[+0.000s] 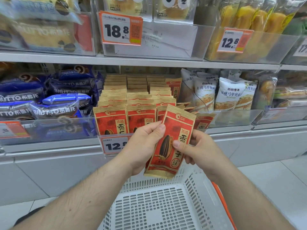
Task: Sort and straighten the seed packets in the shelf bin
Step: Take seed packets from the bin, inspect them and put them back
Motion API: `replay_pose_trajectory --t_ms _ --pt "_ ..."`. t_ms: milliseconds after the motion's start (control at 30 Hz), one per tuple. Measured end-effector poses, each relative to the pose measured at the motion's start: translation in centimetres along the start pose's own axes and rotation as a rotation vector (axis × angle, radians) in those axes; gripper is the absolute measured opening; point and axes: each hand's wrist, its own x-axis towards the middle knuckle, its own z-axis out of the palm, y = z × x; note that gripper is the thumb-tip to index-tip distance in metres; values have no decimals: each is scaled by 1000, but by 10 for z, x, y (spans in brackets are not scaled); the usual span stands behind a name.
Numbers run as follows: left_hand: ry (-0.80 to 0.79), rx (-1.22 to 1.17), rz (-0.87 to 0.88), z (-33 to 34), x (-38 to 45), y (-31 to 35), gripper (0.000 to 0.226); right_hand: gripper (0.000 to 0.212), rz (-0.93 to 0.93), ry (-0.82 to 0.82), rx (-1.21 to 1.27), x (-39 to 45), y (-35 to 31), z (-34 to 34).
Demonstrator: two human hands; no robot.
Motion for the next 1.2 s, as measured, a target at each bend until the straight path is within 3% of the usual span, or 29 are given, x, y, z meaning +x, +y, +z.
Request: replay_pose_trajectory --t_ms 133,233,433,533,633,733,800,967,1100,1200 --pt "-23 36 -5 1 2 7 30 41 -8 -85 77 -3 -3 -7" --pt "3 124 21 6 5 18 27 35 -21 -56 190 -4 -7 -12" --pt "16 357 78 33 29 61 32 18 -46 137 580 4 -30 -28" --pt "146 470 131 35 62 83 32 16 -100 256 692 13 -43 -48" --pt "226 777 200 31 100 97 26 12 -165 346 668 24 -52 -71" --pt "127 1231 157 30 133 99 35 4 -204 415 618 40 -53 -90" --pt "54 1400 67 30 158 96 39 4 -210 451 568 53 -50 -97" --pt "-35 1644 -73 31 224 94 50 15 -233 543 458 84 -43 -106" --pt "-91 1712 -234 26 256 83 43 22 -238 602 405 103 -41 -114" --pt "-122 1743 -241 22 266 76 46 19 -288 592 317 111 -40 -122"
